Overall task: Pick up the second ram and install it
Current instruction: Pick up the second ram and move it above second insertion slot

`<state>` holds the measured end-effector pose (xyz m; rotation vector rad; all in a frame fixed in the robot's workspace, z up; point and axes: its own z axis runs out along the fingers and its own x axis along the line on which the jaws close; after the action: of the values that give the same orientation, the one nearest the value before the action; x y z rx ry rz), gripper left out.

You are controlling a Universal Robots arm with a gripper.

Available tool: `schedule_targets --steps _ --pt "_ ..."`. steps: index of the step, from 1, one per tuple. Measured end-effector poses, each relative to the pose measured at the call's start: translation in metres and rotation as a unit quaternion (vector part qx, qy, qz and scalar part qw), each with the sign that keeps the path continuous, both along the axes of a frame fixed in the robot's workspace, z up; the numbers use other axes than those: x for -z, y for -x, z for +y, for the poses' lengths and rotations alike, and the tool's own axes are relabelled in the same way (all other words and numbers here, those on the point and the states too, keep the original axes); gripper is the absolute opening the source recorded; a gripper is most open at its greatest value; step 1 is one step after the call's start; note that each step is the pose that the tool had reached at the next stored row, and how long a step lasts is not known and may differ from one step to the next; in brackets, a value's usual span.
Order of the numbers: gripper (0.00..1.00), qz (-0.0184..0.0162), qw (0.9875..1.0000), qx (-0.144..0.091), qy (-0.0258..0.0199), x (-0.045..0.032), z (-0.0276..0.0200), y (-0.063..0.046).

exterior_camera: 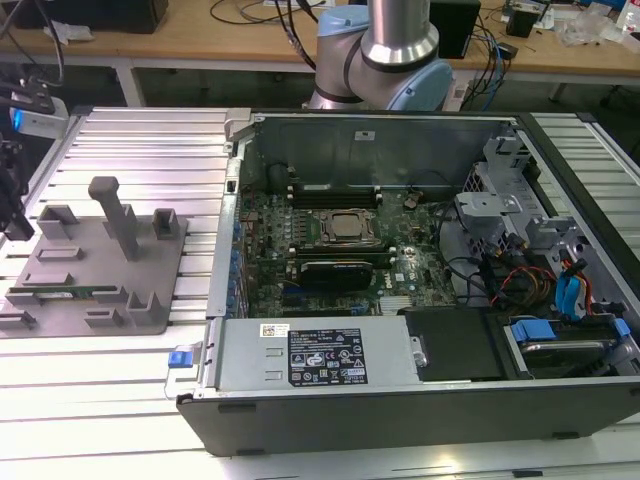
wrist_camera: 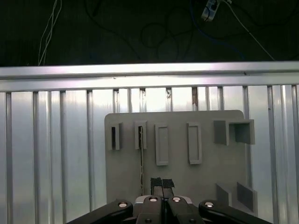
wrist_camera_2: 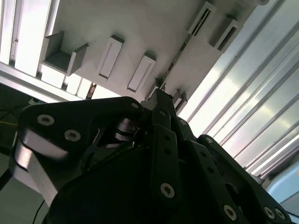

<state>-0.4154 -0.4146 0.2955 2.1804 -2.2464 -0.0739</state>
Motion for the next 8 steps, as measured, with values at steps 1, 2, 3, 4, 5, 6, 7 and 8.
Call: schedule_targets --steps 1,2,3,4,5,6,7,8 --pt "0.08 0.0000 1.0000 0.000 0.0000 0.0003 0.0000 0.0000" --pt "0.08 -0.0001 1.0000 0.000 -0.0002 0.0011 0.0000 0.0000" --pt "0.08 0.0000 1.0000 0.000 -0.0002 0.0022 0.0000 0.0000" --pt "0.08 -0.0001 1.0000 0.000 -0.0002 0.0032 0.0000 0.0000" --pt "0.08 -0.0001 1.0000 0.000 -0.0002 0.0047 0.0000 0.0000" --pt "0.08 -0.0001 1.0000 0.000 -0.0002 0.0059 0.0000 0.0000" --pt "0.08 -0.0001 1.0000 0.000 -0.0002 0.0073 -0.0001 0.0001" --pt "0.08 -0.0001 1.0000 0.000 -0.0002 0.0086 -0.0001 0.0001"
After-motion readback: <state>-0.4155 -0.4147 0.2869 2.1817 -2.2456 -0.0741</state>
